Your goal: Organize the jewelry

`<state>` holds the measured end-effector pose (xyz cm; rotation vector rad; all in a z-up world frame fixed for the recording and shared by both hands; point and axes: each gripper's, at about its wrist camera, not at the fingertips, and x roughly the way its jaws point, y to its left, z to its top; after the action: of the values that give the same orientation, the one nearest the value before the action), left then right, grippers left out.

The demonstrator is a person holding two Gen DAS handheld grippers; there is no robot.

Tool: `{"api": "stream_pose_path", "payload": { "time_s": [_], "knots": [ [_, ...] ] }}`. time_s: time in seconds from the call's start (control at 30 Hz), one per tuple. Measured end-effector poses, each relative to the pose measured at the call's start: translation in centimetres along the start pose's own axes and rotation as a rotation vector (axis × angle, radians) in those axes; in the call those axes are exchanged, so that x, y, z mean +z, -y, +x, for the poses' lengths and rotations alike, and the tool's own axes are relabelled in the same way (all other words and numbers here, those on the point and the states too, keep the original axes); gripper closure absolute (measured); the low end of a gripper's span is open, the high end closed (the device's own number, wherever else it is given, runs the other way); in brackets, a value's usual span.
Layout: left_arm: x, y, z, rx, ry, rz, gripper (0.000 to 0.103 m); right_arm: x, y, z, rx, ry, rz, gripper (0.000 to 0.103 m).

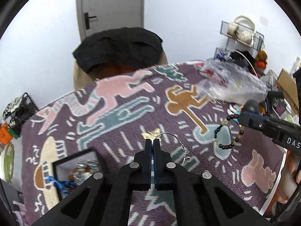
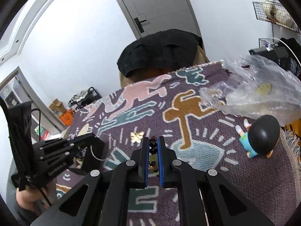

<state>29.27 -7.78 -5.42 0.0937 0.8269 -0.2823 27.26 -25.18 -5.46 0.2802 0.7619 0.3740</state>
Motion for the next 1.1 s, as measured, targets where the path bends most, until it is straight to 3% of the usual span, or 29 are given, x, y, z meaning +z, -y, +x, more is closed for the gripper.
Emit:
{"api": "stream_pose_path", "payload": {
  "time_s": [0.5, 0.87, 0.93, 0.97, 1.07, 1.1],
  "knots": [
    [-2.6, -8.4, -2.8, 0.082, 0.014, -0.147, 0.103, 0.8, -6.5, 2.8, 0.080, -0.019, -0.089, 0.094],
    [-4.3, -11.4, -3.5, 0.052, -0.003, -0.233, 0.101, 1.0, -11.7, 4.2, 0.137, -0.034, -0.159, 0.094],
    [-4.4, -11.8, -3.7, 0.051, -0.004, -0.237, 0.094, 1.2, -12.8, 4.4, 0.147, -0.035, -0.176, 0.094],
    [-4.6, -11.9, -3.9, 0.053, -0.002, -0.240, 0.082, 1.2, -13.4, 4.5, 0.151, -0.035, -0.185, 0.094],
    [-5.1, -12.8, -4.7, 0.075, 0.026, -0.265, 0.027, 1.2, -14.8, 4.9, 0.171, -0.041, -0.202, 0.094],
    [-5.3, -13.1, -5.1, 0.086, 0.047, -0.276, 0.020, 1.2, -15.3, 5.0, 0.178, -0.043, -0.208, 0.094]
  ]
}}
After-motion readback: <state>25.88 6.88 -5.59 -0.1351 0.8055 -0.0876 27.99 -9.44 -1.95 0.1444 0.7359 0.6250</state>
